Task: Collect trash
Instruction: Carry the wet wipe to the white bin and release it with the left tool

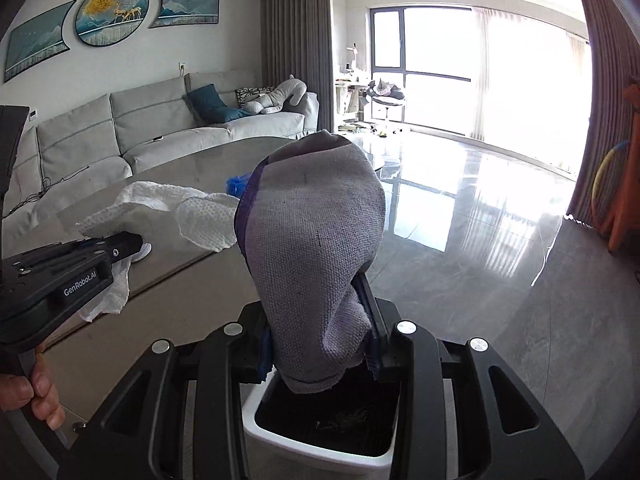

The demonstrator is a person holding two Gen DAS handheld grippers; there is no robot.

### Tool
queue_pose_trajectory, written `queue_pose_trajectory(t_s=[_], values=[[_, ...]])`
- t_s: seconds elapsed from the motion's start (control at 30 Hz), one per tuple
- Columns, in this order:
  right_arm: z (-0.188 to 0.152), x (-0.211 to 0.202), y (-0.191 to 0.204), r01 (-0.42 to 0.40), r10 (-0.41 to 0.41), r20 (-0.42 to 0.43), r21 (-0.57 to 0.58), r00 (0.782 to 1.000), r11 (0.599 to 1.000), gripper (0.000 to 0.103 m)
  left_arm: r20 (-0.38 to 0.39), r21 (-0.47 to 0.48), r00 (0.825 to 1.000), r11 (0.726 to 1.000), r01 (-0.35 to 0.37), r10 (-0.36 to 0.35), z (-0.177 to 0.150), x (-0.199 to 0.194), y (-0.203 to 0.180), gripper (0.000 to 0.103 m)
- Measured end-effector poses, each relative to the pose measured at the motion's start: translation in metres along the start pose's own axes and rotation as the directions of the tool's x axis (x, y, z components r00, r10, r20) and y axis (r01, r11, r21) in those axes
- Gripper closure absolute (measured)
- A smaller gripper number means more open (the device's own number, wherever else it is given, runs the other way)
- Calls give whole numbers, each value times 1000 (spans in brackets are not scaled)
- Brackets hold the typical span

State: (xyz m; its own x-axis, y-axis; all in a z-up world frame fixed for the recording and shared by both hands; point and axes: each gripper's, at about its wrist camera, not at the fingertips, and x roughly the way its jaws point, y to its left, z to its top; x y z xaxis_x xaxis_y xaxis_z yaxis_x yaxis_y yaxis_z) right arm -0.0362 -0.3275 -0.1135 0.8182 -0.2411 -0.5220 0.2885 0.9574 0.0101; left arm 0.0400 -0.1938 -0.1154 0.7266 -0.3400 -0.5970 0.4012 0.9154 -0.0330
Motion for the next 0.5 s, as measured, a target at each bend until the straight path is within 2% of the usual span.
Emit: queue_pose_trajectory(t_s=[0.13, 0.27, 0.5], values=[[-20, -1, -21, 31, -30, -27, 46, 999, 998, 66, -59, 64, 997, 997, 53, -49, -13, 26, -31, 94], [-37, 7, -32, 43, -39, -64, 68, 997, 997, 66, -130, 92, 987, 990, 107, -95, -35, 47, -63, 94], [-45, 26, -39, 51, -40, -111, 94, 993, 994, 66, -195, 132, 975, 982, 136, -109, -56, 69, -85, 94]])
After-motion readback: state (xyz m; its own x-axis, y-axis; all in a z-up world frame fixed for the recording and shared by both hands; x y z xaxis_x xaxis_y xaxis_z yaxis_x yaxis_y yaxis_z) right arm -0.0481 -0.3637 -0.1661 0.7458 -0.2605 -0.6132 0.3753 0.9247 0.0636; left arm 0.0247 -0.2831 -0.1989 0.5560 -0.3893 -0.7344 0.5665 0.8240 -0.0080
